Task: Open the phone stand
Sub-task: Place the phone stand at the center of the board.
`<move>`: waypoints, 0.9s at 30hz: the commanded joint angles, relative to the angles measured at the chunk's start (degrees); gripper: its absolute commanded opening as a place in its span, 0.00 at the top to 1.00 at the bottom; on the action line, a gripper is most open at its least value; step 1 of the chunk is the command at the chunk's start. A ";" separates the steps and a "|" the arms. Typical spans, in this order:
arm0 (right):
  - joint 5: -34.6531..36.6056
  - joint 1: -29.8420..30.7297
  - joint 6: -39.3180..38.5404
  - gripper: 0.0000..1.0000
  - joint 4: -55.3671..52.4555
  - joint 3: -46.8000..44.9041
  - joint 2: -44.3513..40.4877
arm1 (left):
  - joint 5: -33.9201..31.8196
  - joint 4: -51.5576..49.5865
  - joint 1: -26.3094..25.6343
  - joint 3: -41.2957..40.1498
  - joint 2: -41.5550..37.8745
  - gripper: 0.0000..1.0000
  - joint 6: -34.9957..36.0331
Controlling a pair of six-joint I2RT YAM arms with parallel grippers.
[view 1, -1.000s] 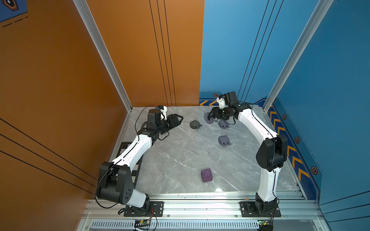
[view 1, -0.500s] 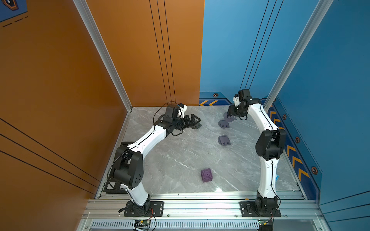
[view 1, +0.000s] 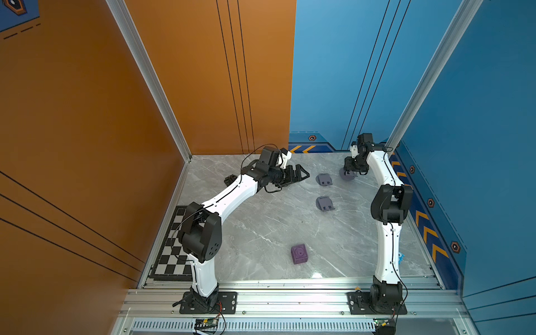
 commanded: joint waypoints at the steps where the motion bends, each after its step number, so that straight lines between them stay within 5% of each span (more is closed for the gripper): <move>1: 0.50 0.18 -1.35 0.59 -2.02 2.10 1.28 | 1.82 -2.64 -1.14 3.21 2.32 0.02 -0.32; 11: 2.88 0.26 -0.31 0.49 -1.98 3.19 3.75 | 1.88 -3.20 -2.17 4.79 3.92 0.02 -0.33; 16: 3.44 0.26 0.27 0.27 -1.98 4.05 3.60 | 1.87 -3.34 -2.17 4.88 4.07 0.02 -0.24; 19: 3.61 0.18 0.99 0.02 -1.99 5.04 2.93 | 1.79 -3.28 -2.17 5.13 4.18 0.02 -0.10; 27: 4.17 0.56 3.96 0.00 -2.70 5.95 -0.95 | 0.75 -3.28 -2.17 4.05 3.10 0.02 0.63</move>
